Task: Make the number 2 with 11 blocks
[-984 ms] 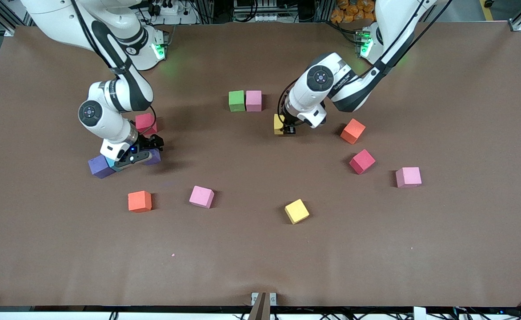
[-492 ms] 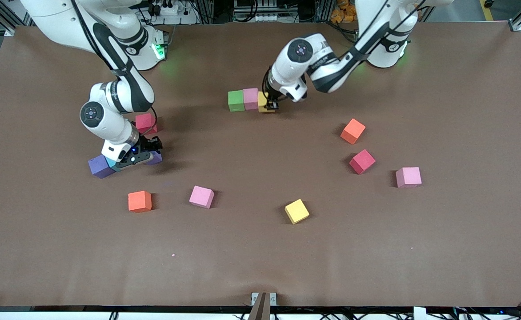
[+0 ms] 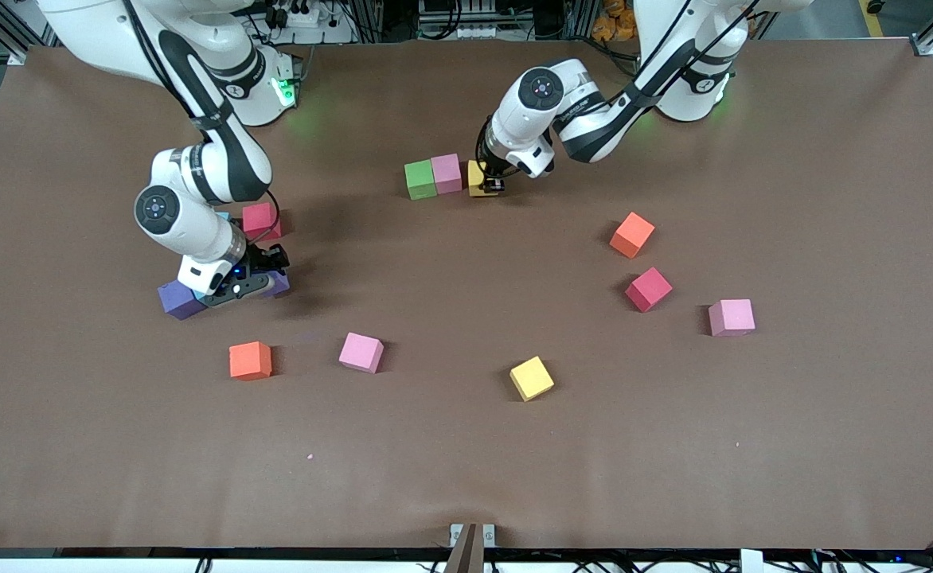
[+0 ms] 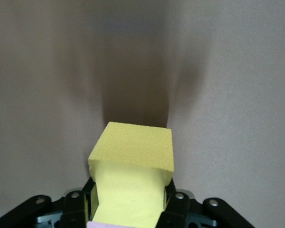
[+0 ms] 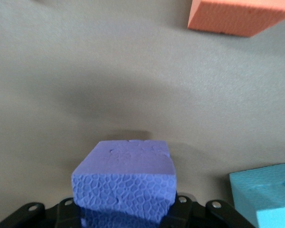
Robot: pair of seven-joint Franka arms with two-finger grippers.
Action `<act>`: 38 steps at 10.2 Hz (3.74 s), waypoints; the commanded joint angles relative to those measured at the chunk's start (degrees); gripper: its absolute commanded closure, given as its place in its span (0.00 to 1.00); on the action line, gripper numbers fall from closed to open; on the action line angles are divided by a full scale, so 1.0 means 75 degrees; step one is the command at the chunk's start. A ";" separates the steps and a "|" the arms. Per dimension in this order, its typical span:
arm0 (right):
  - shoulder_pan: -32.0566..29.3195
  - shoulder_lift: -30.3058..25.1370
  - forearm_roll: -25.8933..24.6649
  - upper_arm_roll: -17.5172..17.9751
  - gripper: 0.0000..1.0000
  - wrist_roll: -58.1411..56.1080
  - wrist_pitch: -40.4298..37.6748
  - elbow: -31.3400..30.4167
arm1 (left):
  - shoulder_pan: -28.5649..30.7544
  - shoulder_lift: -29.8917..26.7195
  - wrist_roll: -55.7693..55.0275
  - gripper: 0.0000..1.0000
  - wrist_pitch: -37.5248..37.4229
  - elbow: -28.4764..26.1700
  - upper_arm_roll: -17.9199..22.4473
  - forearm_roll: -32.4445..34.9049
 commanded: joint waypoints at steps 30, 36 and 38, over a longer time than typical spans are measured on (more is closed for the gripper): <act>0.0775 -0.0227 -0.0070 0.0819 0.64 0.2715 -0.1278 0.1702 | -0.0085 -0.0794 0.0527 0.00 -0.2244 0.1541 0.0924 0.0593; 0.2388 0.0941 -0.0162 0.1548 0.65 0.7494 -0.1234 0.3107 | 0.2411 -0.0794 0.3456 0.00 -0.3582 0.2422 0.0924 0.0593; 0.3242 0.1609 -0.0524 0.1525 0.65 0.8760 -0.1176 0.3684 | 0.3033 -0.0806 0.4253 0.00 -0.3665 0.2399 0.0924 0.0593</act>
